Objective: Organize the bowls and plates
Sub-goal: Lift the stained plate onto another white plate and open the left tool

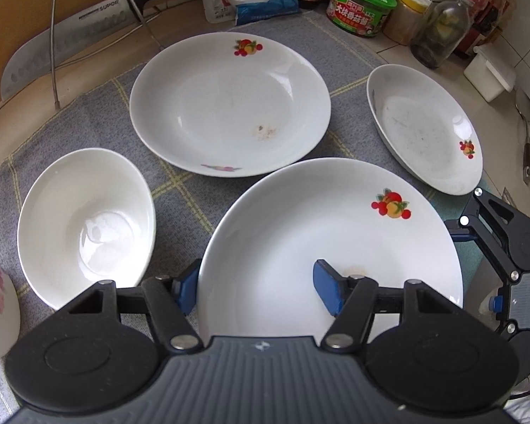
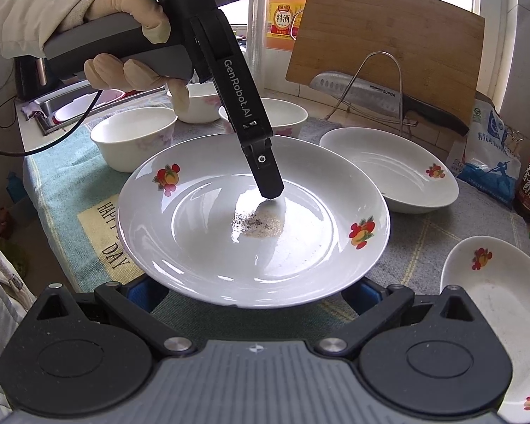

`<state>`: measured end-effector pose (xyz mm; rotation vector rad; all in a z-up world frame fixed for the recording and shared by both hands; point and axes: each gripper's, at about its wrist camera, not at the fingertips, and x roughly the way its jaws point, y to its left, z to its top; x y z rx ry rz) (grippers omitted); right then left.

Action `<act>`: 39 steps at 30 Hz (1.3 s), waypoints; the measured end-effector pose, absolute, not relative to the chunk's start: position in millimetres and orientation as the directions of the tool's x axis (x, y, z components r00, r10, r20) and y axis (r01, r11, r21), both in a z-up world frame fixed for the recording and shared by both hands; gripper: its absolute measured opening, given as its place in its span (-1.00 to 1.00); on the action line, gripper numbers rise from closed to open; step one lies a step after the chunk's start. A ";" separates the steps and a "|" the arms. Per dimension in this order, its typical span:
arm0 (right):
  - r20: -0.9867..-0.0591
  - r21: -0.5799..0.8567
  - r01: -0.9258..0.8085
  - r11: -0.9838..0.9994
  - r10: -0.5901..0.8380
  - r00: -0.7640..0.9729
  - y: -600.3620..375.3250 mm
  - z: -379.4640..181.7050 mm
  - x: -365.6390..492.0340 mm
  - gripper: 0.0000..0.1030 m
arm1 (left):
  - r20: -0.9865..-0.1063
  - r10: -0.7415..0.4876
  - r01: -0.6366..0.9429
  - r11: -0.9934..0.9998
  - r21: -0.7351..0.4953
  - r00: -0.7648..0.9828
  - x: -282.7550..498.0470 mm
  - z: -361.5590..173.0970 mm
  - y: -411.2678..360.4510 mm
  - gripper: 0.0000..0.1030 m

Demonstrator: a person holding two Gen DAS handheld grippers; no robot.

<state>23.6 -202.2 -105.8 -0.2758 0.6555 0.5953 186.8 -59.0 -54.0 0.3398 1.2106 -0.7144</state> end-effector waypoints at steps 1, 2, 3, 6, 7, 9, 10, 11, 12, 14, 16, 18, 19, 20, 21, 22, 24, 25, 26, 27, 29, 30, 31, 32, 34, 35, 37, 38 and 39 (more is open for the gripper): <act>-0.640 -0.063 -0.594 0.802 0.424 0.641 -206.1 -103.2 23.6 1.00 | -0.930 -0.322 0.665 0.735 -0.129 0.175 187.4 -52.1 -63.6 0.25; -0.639 -0.070 -0.590 0.804 0.418 0.646 -210.0 -101.0 23.4 1.00 | -0.929 -0.326 0.669 0.732 -0.130 0.176 187.9 -50.2 -68.8 0.25; -0.639 -0.079 -0.585 0.807 0.409 0.651 -214.3 -99.1 23.1 1.00 | -0.927 -0.331 0.675 0.727 -0.130 0.177 187.9 -48.2 -74.2 0.25; -0.637 -0.096 -0.567 0.818 0.388 0.666 -229.3 -94.2 22.2 1.00 | -0.922 -0.344 0.692 0.710 -0.132 0.178 188.5 -45.0 -91.8 0.25; -0.636 -0.098 -0.559 0.823 0.380 0.671 -235.6 -92.7 22.0 1.00 | -0.921 -0.348 0.698 0.704 -0.132 0.177 188.9 -44.2 -98.1 0.25; -0.636 -0.103 -0.540 0.835 0.362 0.681 -247.3 -90.4 20.9 1.00 | -0.917 -0.359 0.712 0.689 -0.136 0.172 189.7 -42.5 -113.1 0.25; -0.636 -0.107 -0.529 0.842 0.351 0.687 -253.6 -88.9 20.0 1.00 | -0.916 -0.363 0.719 0.681 -0.137 0.170 190.3 -42.1 -120.2 0.25; -0.635 -0.111 -0.518 0.848 0.341 0.693 -259.7 -87.9 18.8 1.00 | -0.914 -0.370 0.728 0.672 -0.140 0.166 191.5 -42.2 -129.1 0.25; -0.635 -0.113 -0.506 0.855 0.330 0.698 -265.7 -87.0 17.8 1.00 | -0.913 -0.374 0.736 0.662 -0.142 0.160 191.9 -42.2 -138.1 0.25; -0.635 -0.114 -0.481 0.869 0.309 0.708 -279.3 -85.3 15.5 1.00 | -0.912 -0.382 0.751 0.644 -0.147 0.150 193.6 -42.4 -154.3 0.25; -0.637 -0.113 -0.455 0.883 0.287 0.716 -292.0 -84.7 12.7 1.00 | -0.910 -0.391 0.771 0.619 -0.149 0.138 195.1 -43.4 -173.3 0.25; -0.639 -0.116 -0.429 0.896 0.264 0.723 -303.5 -84.9 10.4 1.00 | -0.909 -0.396 0.787 0.598 -0.149 0.128 196.0 -43.9 -190.2 0.25; -0.639 -0.116 -0.415 0.902 0.252 0.727 -309.5 -85.1 9.3 1.00 | -0.909 -0.399 0.795 0.587 -0.149 0.124 195.8 -45.6 -197.3 0.25; -0.638 -0.115 -0.401 0.909 0.242 0.731 -315.0 -85.4 8.3 1.00 | -0.908 -0.401 0.802 0.578 -0.149 0.119 195.9 -47.1 -204.8 0.25; -0.639 -0.113 -0.390 0.914 0.234 0.733 -319.9 -85.5 7.5 1.00 | -0.908 -0.402 0.809 0.568 -0.150 0.114 196.1 -48.7 -211.8 0.25; -0.640 -0.112 -0.376 0.920 0.223 0.735 -325.5 -85.8 6.8 1.00 | -0.908 -0.404 0.816 0.558 -0.151 0.109 195.9 -50.1 -217.8 0.25; -0.641 -0.111 -0.354 0.929 0.205 0.740 -334.7 -86.6 5.2 1.00 | -0.908 -0.408 0.827 0.541 -0.155 0.097 197.2 -52.8 -230.2 0.26; -0.642 -0.110 -0.343 0.933 0.197 0.741 -339.2 -87.1 5.0 1.00 | -0.908 -0.408 0.831 0.534 -0.156 0.092 197.7 -54.5 -235.1 0.26; -0.644 -0.110 -0.333 0.936 0.188 0.742 -342.5 -88.1 4.9 1.00 | -0.909 -0.408 0.836 0.525 -0.158 0.085 198.3 -56.2 -241.5 0.26; -0.645 -0.108 -0.324 0.940 0.182 0.742 -346.5 -88.8 5.8 1.00 | -0.909 -0.409 0.841 0.518 -0.158 0.081 198.7 -58.2 -246.6 0.27; -0.648 -0.101 -0.307 0.946 0.171 0.742 -353.6 -90.4 4.3 1.00 | -0.910 -0.409 0.846 0.508 -0.164 0.070 200.0 -62.7 -255.7 0.28; -0.649 -0.100 -0.301 0.948 0.167 0.742 -355.4 -91.3 3.5 1.00 | -0.910 -0.410 0.847 0.504 -0.167 0.064 200.8 -64.8 -259.6 0.29; -0.652 -0.098 -0.295 0.951 0.162 0.741 -358.0 -92.4 3.2 1.00 | -0.910 -0.410 0.848 0.501 -0.171 0.059 201.3 -66.9 -262.4 0.29; -0.654 -0.098 -0.290 0.952 0.158 0.739 -359.9 -93.3 3.1 1.00 | -0.911 -0.409 0.849 0.499 -0.175 0.053 202.1 -69.7 -266.0 0.29; -0.660 -0.096 -0.283 0.954 0.152 0.736 -363.6 -95.1 3.6 1.00 | -0.911 -0.409 0.851 0.493 -0.180 0.044 203.4 -73.8 -270.8 0.29; -0.661 -0.096 -0.281 0.955 0.150 0.735 -364.6 -95.9 3.6 1.00 | -0.912 -0.409 0.850 0.493 -0.184 0.040 204.3 -75.8 -272.3 0.29; -0.666 -0.094 -0.276 0.957 0.146 0.732 -366.8 -97.0 5.7 1.00 | -0.912 -0.410 0.849 0.492 -0.192 0.032 205.8 -79.3 -274.5 0.29; -0.666 -0.091 -0.274 0.957 0.146 0.731 -367.8 -97.1 6.2 1.00 | -0.911 -0.411 0.849 0.492 -0.194 0.029 206.2 -80.6 -275.0 0.30; -0.667 -0.089 -0.272 0.958 0.145 0.731 -368.5 -97.0 7.3 1.00 | -0.911 -0.412 0.849 0.489 -0.197 0.026 206.3 -81.5 -275.0 0.30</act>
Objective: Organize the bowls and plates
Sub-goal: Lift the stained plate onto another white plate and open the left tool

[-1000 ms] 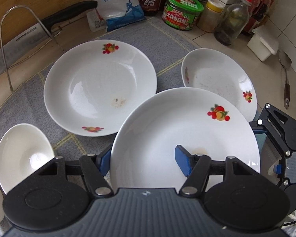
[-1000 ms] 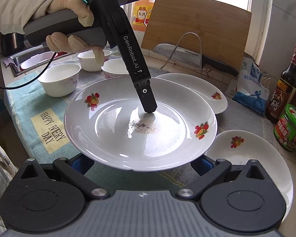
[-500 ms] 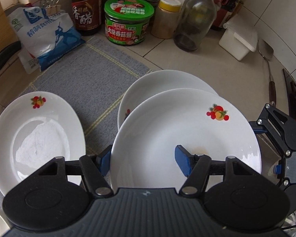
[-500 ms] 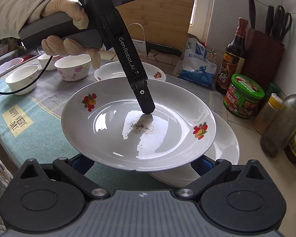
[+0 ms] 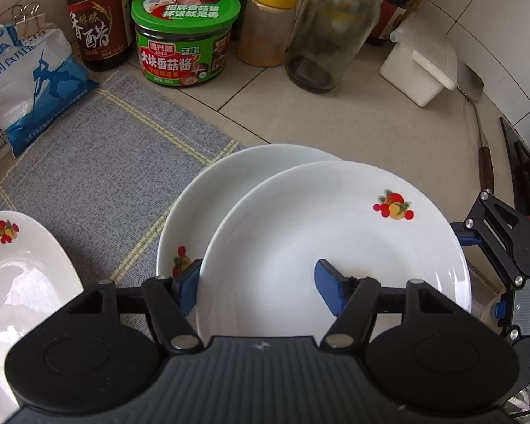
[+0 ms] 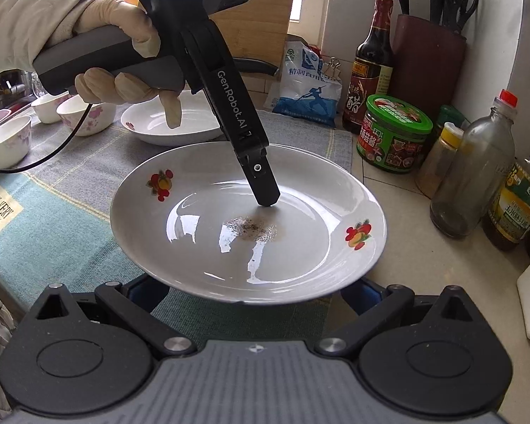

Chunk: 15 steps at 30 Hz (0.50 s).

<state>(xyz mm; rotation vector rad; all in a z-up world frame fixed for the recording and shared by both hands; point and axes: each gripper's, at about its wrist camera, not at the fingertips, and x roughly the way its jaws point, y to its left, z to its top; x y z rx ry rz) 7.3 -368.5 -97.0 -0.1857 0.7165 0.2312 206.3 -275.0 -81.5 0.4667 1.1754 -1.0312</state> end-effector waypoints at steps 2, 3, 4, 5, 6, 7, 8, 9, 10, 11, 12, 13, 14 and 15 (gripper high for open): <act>-0.669 -0.089 -0.269 0.959 0.143 0.729 -369.4 -96.8 8.4 1.00 | -0.911 -0.413 0.848 0.490 -0.203 0.021 207.6 -82.9 -275.5 0.30; -0.670 -0.090 -0.267 0.959 0.140 0.729 -369.5 -96.6 8.7 1.00 | -0.911 -0.411 0.847 0.491 -0.203 0.020 208.3 -84.0 -276.3 0.30; -0.671 -0.092 -0.265 0.960 0.137 0.728 -369.6 -96.0 8.5 1.00 | -0.912 -0.410 0.847 0.492 -0.202 0.020 209.0 -85.2 -276.7 0.30; -0.672 -0.095 -0.264 0.960 0.133 0.728 -369.7 -95.4 8.7 1.00 | -0.912 -0.411 0.846 0.492 -0.205 0.019 210.0 -86.1 -276.9 0.30; -0.673 -0.097 -0.261 0.961 0.130 0.728 -370.1 -94.8 9.1 1.00 | -0.911 -0.412 0.848 0.489 -0.206 0.017 210.4 -86.3 -277.2 0.30; -0.674 -0.101 -0.259 0.961 0.125 0.728 -370.2 -94.6 9.4 1.00 | -0.910 -0.413 0.850 0.486 -0.203 0.018 210.3 -86.4 -277.8 0.30; -0.675 -0.103 -0.257 0.961 0.122 0.727 -370.3 -94.6 10.5 1.00 | -0.910 -0.414 0.852 0.483 -0.201 0.020 210.4 -86.5 -278.7 0.29; -0.676 -0.104 -0.254 0.962 0.119 0.728 -370.3 -94.4 10.5 1.00 | -0.910 -0.414 0.853 0.483 -0.200 0.021 210.6 -86.6 -279.5 0.29; -0.677 -0.105 -0.252 0.962 0.116 0.727 -370.2 -94.3 10.6 1.00 | -0.910 -0.413 0.854 0.481 -0.199 0.021 210.8 -86.8 -280.2 0.29; -0.678 -0.106 -0.250 0.962 0.113 0.726 -369.6 -94.1 11.0 1.00 | -0.910 -0.413 0.855 0.480 -0.198 0.021 210.9 -86.8 -280.8 0.29; -0.678 -0.109 -0.247 0.963 0.110 0.726 -369.5 -94.1 10.8 1.00 | -0.910 -0.414 0.855 0.479 -0.198 0.021 210.8 -86.7 -280.8 0.28; -0.679 -0.112 -0.246 0.963 0.107 0.727 -369.0 -94.1 10.7 1.00 | -0.909 -0.415 0.856 0.477 -0.197 0.022 210.7 -86.9 -280.9 0.28; -0.680 -0.116 -0.244 0.963 0.102 0.726 -368.2 -94.2 11.5 1.00 | -0.909 -0.416 0.858 0.475 -0.197 0.022 210.7 -86.7 -280.9 0.28; -0.682 -0.119 -0.241 0.963 0.097 0.725 -367.6 -94.0 11.9 1.00 | -0.909 -0.417 0.856 0.478 -0.197 0.023 210.9 -86.6 -281.0 0.28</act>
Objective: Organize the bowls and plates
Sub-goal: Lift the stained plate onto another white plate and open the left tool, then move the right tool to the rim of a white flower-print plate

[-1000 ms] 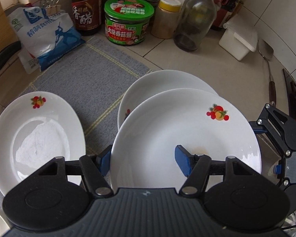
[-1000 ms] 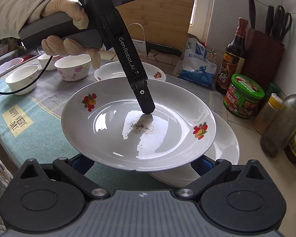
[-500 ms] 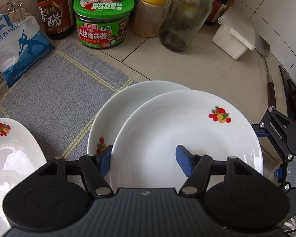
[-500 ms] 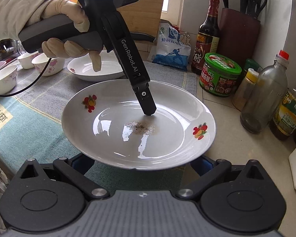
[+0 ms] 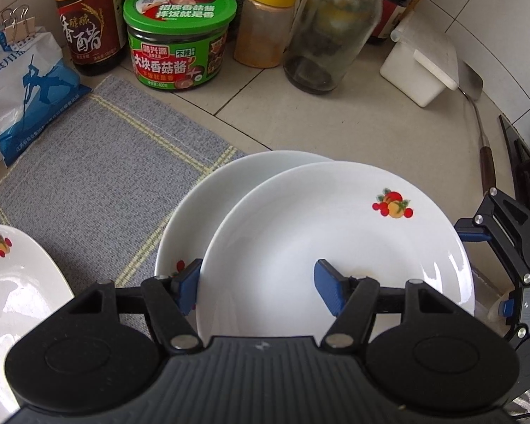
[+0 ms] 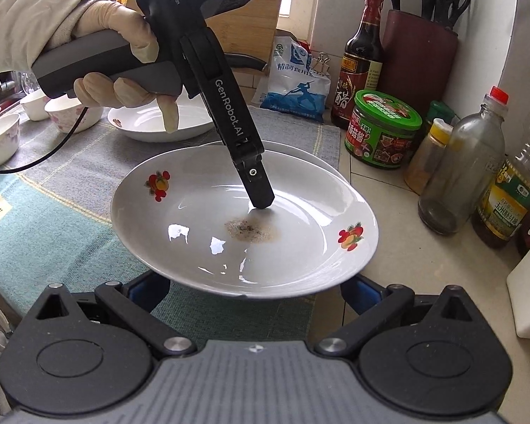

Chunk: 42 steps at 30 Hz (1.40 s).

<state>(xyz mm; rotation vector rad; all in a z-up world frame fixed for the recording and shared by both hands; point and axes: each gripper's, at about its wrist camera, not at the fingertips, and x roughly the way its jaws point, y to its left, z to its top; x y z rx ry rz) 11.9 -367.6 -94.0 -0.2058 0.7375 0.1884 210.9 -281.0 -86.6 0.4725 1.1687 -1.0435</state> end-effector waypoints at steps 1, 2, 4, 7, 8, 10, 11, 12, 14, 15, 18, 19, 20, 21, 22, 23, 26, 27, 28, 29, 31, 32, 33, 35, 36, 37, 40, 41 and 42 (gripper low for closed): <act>-0.686 -0.125 -0.239 0.963 0.091 0.722 -366.9 -93.5 12.3 1.00 | -0.909 -0.416 0.856 0.479 -0.195 0.026 211.1 -86.4 -280.9 0.28; -0.689 -0.131 -0.236 0.963 0.083 0.720 -366.5 -93.1 13.0 1.00 | -0.908 -0.418 0.856 0.480 -0.194 0.029 211.3 -86.1 -280.6 0.28; -0.691 -0.154 -0.236 0.960 0.066 0.719 -364.0 -93.1 12.5 1.00 | -0.906 -0.422 0.854 0.481 -0.198 0.028 212.1 -86.3 -280.1 0.28; -0.692 -0.159 -0.232 0.960 0.059 0.719 -362.4 -92.9 11.6 1.00 | -0.905 -0.424 0.849 0.488 -0.201 0.029 212.4 -86.0 -279.4 0.28; -0.692 -0.159 -0.229 0.960 0.057 0.719 -362.3 -92.5 11.3 1.00 | -0.906 -0.423 0.849 0.490 -0.199 0.032 212.0 -85.6 -279.3 0.29; -0.692 -0.162 -0.226 0.961 0.053 0.720 -361.0 -91.9 10.2 1.00 | -0.906 -0.421 0.848 0.493 -0.194 0.037 211.4 -85.0 -278.2 0.30; -0.691 -0.164 -0.225 0.960 0.051 0.721 -360.3 -91.7 10.0 1.00 | -0.906 -0.421 0.847 0.495 -0.194 0.039 211.3 -84.4 -277.3 0.31; -0.690 -0.166 -0.224 0.960 0.049 0.722 -359.7 -91.6 9.7 1.00 | -0.906 -0.421 0.845 0.498 -0.193 0.041 211.2 -83.8 -276.3 0.32; -0.690 -0.163 -0.222 0.961 0.049 0.722 -359.0 -91.0 9.9 1.00 | -0.905 -0.423 0.842 0.504 -0.193 0.046 211.1 -82.5 -274.2 0.32; -0.690 -0.166 -0.221 0.961 0.047 0.722 -358.3 -90.8 9.8 1.00 | -0.905 -0.423 0.839 0.509 -0.193 0.049 210.9 -81.3 -273.1 0.32; -0.688 -0.171 -0.215 0.961 0.040 0.725 -356.1 -91.0 9.1 1.00 | -0.903 -0.425 0.840 0.510 -0.183 0.062 208.6 -78.4 -269.2 0.33; -0.687 -0.170 -0.214 0.962 0.040 0.725 -355.8 -90.7 8.6 1.00 | -0.903 -0.425 0.840 0.512 -0.179 0.067 207.9 -77.2 -268.0 0.33; -0.687 -0.170 -0.213 0.962 0.039 0.726 -355.4 -90.2 8.1 1.00 | -0.901 -0.427 0.840 0.514 -0.175 0.073 207.2 -75.5 -266.2 0.34; -0.685 -0.170 -0.212 0.962 0.039 0.727 -355.1 -89.8 7.5 1.00 | -0.900 -0.429 0.838 0.516 -0.174 0.077 206.9 -74.4 -264.6 0.35; -0.684 -0.169 -0.209 0.963 0.038 0.729 -355.2 -89.3 7.2 1.00 | -0.898 -0.433 0.837 0.518 -0.175 0.080 206.6 -73.4 -263.0 0.37; -0.683 -0.164 -0.207 0.964 0.040 0.729 -355.8 -88.7 7.0 1.00 | -0.896 -0.437 0.837 0.519 -0.175 0.084 206.2 -72.2 -261.1 0.39; -0.683 -0.155 -0.200 0.967 0.041 0.729 -355.3 -88.3 5.9 1.00 | -0.888 -0.446 0.837 0.523 -0.161 0.108 203.1 -69.2 -256.8 0.42; -0.684 -0.158 -0.200 0.967 0.038 0.729 -354.4 -88.7 5.7 1.00 | -0.885 -0.449 0.836 0.526 -0.154 0.120 201.6 -68.3 -255.2 0.43; -0.683 -0.163 -0.200 0.966 0.035 0.729 -353.1 -88.9 5.2 1.00 | -0.883 -0.449 0.836 0.529 -0.143 0.133 199.8 -67.3 -254.0 0.45; -0.683 -0.167 -0.201 0.965 0.034 0.730 -351.3 -88.8 4.5 1.00 | -0.880 -0.449 0.835 0.535 -0.127 0.154 197.6 -66.0 -252.4 0.45; -0.683 -0.167 -0.203 0.965 0.035 0.730 -347.7 -88.2 2.2 1.00 | -0.869 -0.457 0.831 0.546 -0.106 0.190 194.6 -62.6 -247.7 0.46; -0.682 -0.168 -0.204 0.964 0.036 0.731 -346.2 -87.5 1.3 1.00 | -0.861 -0.465 0.824 0.557 -0.101 0.208 192.9 -60.0 -243.8 0.46; -0.681 -0.168 -0.204 0.964 0.036 0.731 -344.8 -86.8 0.3 1.00 | -0.853 -0.473 0.820 0.563 -0.100 0.221 191.5 -57.5 -240.6 0.46; -0.680 -0.170 -0.202 0.965 0.034 0.733 -341.8 -84.3 -1.0 1.00 | -0.830 -0.496 0.812 0.576 -0.094 0.256 185.8 -50.2 -231.6 0.47; -0.678 -0.171 -0.201 0.965 0.032 0.735 -340.4 -82.7 -1.9 1.00 | -0.815 -0.506 0.808 0.583 -0.082 0.282 181.4 -45.9 -226.8 0.47; -0.675 -0.174 -0.198 0.965 0.030 0.737 -338.5 -80.3 -2.7 1.00 | -0.797 -0.516 0.803 0.592 -0.067 0.314 176.6 -41.1 -220.9 0.51; -0.665 -0.178 -0.178 0.968 0.015 0.747 -334.2 -73.3 -4.7 1.00 | -0.730 -0.543 0.786 0.618 -0.013 0.415 155.6 -26.9 -201.0 0.69; -0.663 -0.175 -0.172 0.969 0.013 0.749 -332.9 -71.1 -5.3 1.00 | -0.712 -0.543 0.776 0.630 0.004 0.445 148.5 -24.0 -194.1 0.69; -0.659 -0.173 -0.168 0.970 0.012 0.752 -331.5 -68.8 -5.8 1.00 | -0.700 -0.539 0.768 0.640 0.021 0.468 142.0 -22.0 -188.1 0.69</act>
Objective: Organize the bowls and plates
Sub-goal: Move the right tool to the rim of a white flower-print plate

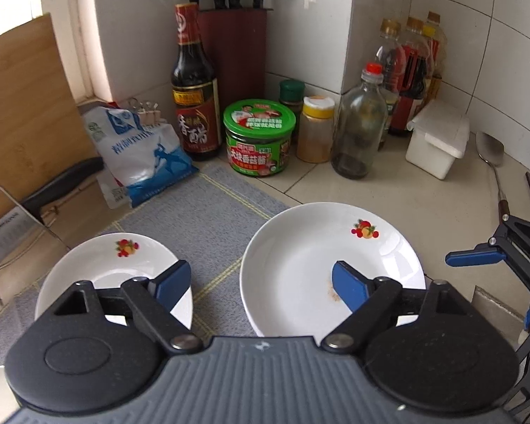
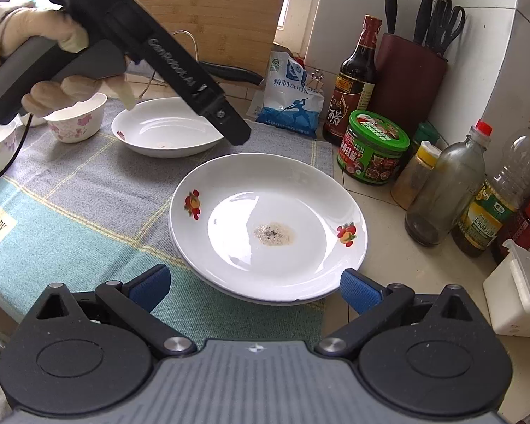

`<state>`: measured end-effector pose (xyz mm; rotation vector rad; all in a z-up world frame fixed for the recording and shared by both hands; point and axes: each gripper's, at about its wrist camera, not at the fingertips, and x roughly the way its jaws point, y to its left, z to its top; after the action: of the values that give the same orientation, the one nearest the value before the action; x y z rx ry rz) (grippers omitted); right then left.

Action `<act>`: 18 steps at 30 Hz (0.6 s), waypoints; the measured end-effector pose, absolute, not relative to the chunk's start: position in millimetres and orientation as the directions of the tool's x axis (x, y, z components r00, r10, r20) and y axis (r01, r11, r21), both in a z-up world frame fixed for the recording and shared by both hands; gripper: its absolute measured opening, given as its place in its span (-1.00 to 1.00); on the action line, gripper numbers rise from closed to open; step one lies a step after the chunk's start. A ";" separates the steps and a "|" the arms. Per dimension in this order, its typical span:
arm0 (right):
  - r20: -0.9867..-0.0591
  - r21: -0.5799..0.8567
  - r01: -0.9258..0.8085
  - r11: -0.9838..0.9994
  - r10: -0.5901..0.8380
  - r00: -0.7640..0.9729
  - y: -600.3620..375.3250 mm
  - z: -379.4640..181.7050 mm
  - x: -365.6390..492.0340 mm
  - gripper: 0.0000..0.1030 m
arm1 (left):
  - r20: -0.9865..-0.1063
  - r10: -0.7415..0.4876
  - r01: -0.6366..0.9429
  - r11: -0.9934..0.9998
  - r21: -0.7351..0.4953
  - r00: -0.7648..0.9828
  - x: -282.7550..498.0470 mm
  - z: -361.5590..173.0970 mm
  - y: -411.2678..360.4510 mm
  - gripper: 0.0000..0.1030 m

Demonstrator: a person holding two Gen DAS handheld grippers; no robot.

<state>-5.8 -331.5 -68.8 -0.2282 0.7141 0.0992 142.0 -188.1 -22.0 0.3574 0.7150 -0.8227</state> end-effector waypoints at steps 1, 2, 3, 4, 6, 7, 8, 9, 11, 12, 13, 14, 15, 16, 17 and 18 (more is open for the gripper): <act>-0.655 -0.173 -0.163 0.971 0.010 0.756 -329.9 -66.9 -6.3 1.00 | -0.687 -0.532 0.756 0.653 0.039 0.495 135.4 -20.9 -181.7 0.70; -0.650 -0.172 -0.155 0.973 0.006 0.760 -328.1 -64.5 -7.2 1.00 | -0.672 -0.520 0.736 0.675 0.056 0.528 128.0 -21.1 -174.2 0.70; -0.646 -0.170 -0.148 0.974 0.004 0.764 -326.3 -62.6 -7.9 1.00 | -0.659 -0.509 0.717 0.694 0.067 0.554 121.9 -22.9 -166.8 0.78; -0.641 -0.164 -0.140 0.976 0.002 0.768 -324.7 -61.0 -8.5 1.00 | -0.649 -0.496 0.698 0.712 0.076 0.577 116.1 -25.7 -159.2 0.86; -0.636 -0.149 -0.124 0.981 0.000 0.772 -321.9 -58.8 -8.0 1.00 | -0.629 -0.463 0.654 0.750 0.097 0.625 106.0 -33.2 -144.6 0.87; -0.633 -0.142 -0.115 0.983 -0.001 0.774 -320.5 -58.0 -7.5 1.00 | -0.626 -0.440 0.630 0.769 0.109 0.644 101.6 -38.5 -138.3 0.87; -0.633 -0.134 -0.106 0.985 -0.002 0.774 -319.0 -57.7 -6.5 1.00 | -0.631 -0.414 0.607 0.786 0.115 0.656 98.8 -44.9 -132.4 0.87; -0.634 -0.123 -0.101 0.987 0.000 0.773 -317.5 -57.4 -4.8 1.00 | -0.640 -0.391 0.586 0.802 0.115 0.662 97.0 -50.6 -127.0 0.87; -0.636 -0.109 -0.096 0.989 0.005 0.771 -313.5 -56.7 -0.9 1.00 | -0.656 -0.349 0.542 0.833 0.111 0.669 95.9 -62.9 -116.3 0.87; -0.636 -0.107 -0.096 0.990 0.006 0.771 -311.2 -56.1 1.6 1.00 | -0.661 -0.335 0.527 0.843 0.109 0.671 95.4 -68.5 -111.2 0.87; -0.637 -0.106 -0.099 0.989 0.009 0.771 -309.4 -55.5 3.8 1.00 | -0.669 -0.316 0.512 0.852 0.113 0.673 96.0 -74.0 -107.1 0.87; -0.637 -0.104 -0.107 0.989 0.017 0.770 -306.7 -54.9 6.8 1.00 | -0.674 -0.291 0.491 0.863 0.122 0.679 97.2 -79.0 -104.0 0.87; -0.637 -0.102 -0.111 0.989 0.021 0.771 -304.6 -54.3 9.4 1.00 | -0.674 -0.275 0.475 0.871 0.128 0.686 97.7 -83.5 -101.3 0.87; -0.638 -0.098 -0.117 0.988 0.028 0.770 -302.4 -53.9 12.7 1.00 | -0.672 -0.263 0.460 0.878 0.131 0.692 98.7 -87.1 -99.4 0.87; -0.640 -0.090 -0.125 0.988 0.039 0.767 -300.8 -53.2 15.8 1.00 | -0.670 -0.252 0.444 0.886 0.130 0.698 100.4 -90.6 -98.2 0.87; -0.643 -0.082 -0.131 0.988 0.048 0.765 -299.2 -52.6 18.7 1.00 | -0.671 -0.242 0.433 0.892 0.131 0.701 101.5 -93.7 -98.1 0.87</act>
<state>18.7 -299.2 -52.6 -0.1242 0.6939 0.0977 101.5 -98.1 -93.7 0.2903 0.6995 -0.3815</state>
